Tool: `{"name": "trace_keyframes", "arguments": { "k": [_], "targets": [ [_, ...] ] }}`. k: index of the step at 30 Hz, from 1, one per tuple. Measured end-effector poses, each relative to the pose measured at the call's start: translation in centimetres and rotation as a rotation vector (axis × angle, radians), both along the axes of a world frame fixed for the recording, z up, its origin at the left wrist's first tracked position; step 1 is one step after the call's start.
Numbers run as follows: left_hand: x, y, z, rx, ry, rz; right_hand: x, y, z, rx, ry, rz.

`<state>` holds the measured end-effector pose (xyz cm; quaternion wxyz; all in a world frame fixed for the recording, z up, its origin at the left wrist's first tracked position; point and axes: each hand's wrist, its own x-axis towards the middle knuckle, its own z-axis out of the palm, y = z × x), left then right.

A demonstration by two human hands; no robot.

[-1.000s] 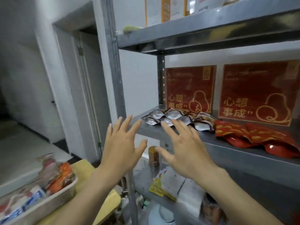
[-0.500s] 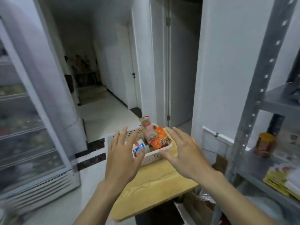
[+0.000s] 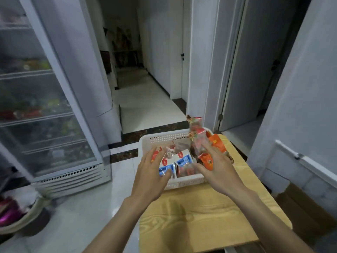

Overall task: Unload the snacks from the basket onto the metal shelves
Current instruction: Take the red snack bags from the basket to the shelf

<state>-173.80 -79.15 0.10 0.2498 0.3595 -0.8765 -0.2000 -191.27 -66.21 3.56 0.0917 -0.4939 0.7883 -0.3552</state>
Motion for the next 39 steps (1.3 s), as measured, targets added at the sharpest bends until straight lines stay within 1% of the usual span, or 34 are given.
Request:
{"name": "trace_keyframes", "arguments": {
  "k": [6,12,16,21,25,31,35,39],
  "targets": [
    [-4.6,-6.9,-4.8,0.172,-0.034,0.059,-5.1,-7.9,-4.5,0.059,-0.148,0.038],
    [-6.3,-11.7,-9.5,0.426,-0.025,0.132,-7.7,-14.3,-10.0,0.206,-0.362,0.053],
    [-7.6,-14.2,-13.0,0.588,-0.023,0.137,-9.0,-17.2,-12.9,0.273,-0.489,0.003],
    [-8.6,-16.5,-16.6,0.691,0.004,0.159,-10.0,-18.9,-15.2,0.333,-0.484,-0.052],
    [-9.2,-17.4,-17.3,0.735,0.018,0.176,-10.6,-19.8,-16.2,0.366,-0.489,-0.083],
    [-9.7,-18.8,-18.3,0.763,0.042,0.198,-11.0,-21.0,-16.9,0.390,-0.454,-0.059],
    [-10.0,-19.4,-18.8,0.768,0.031,0.209,-11.1,-21.4,-17.0,0.408,-0.401,-0.075],
    [-11.0,-20.5,-18.7,0.810,0.045,0.259,-11.3,-21.6,-17.1,0.418,-0.339,-0.031]
  ]
}}
